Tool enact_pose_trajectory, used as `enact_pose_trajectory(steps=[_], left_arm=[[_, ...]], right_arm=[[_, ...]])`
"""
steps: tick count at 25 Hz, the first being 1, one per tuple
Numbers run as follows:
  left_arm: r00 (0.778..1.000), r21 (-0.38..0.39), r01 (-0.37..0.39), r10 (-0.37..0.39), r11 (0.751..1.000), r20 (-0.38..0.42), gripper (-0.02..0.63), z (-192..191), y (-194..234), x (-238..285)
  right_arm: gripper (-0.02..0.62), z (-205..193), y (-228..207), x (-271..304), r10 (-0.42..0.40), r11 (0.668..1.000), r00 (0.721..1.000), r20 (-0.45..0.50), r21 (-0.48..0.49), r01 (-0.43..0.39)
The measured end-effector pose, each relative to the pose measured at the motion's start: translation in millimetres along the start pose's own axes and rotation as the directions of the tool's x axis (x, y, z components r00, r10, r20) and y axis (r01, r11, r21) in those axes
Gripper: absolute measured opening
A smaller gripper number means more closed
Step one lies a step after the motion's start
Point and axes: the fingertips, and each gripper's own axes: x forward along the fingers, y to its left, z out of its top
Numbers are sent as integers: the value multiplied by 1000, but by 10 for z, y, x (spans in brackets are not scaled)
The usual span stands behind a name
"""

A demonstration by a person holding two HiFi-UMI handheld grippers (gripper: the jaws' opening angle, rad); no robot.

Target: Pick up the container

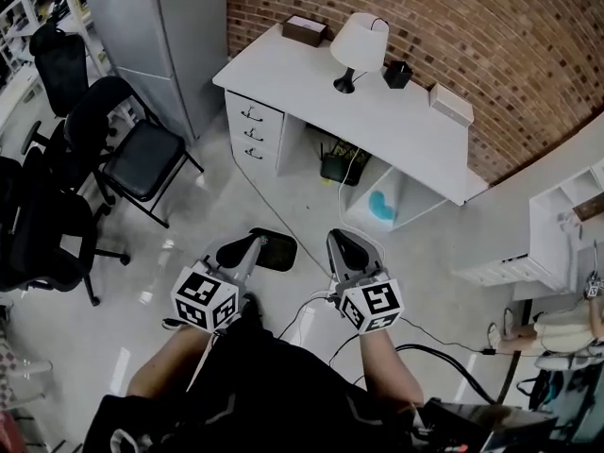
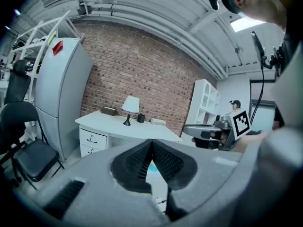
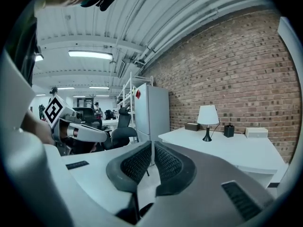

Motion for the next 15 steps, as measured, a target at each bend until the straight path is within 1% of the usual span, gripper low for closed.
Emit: enact_pose_trajectory(steps=[4,8,9,12,15], left_arm=[[1000,5,20,-19,1000,-7,9,46,319,214],[999,2,45,-45,999,-25,9,10,590,326],[998,-9,48,-48,999,-30,9,-32,648,333],[997,-41,58,-60,997,-55,9,-191,748,400],[994,-38,76,-79,996,-82,9,-346,699,526]], right_arm=[[9,-90,-154,343,-25,1000,999,-26,12,25],[9,-123,-177,575,-64,997,996,-67,-50,60],[9,-141,-168,603,-66,997,995,-72,-50,62],[9,-254,-214,681,-60,998,994,-86,-7,60],[9,-447,-364,708,-57,998,993,-106,29,61]])
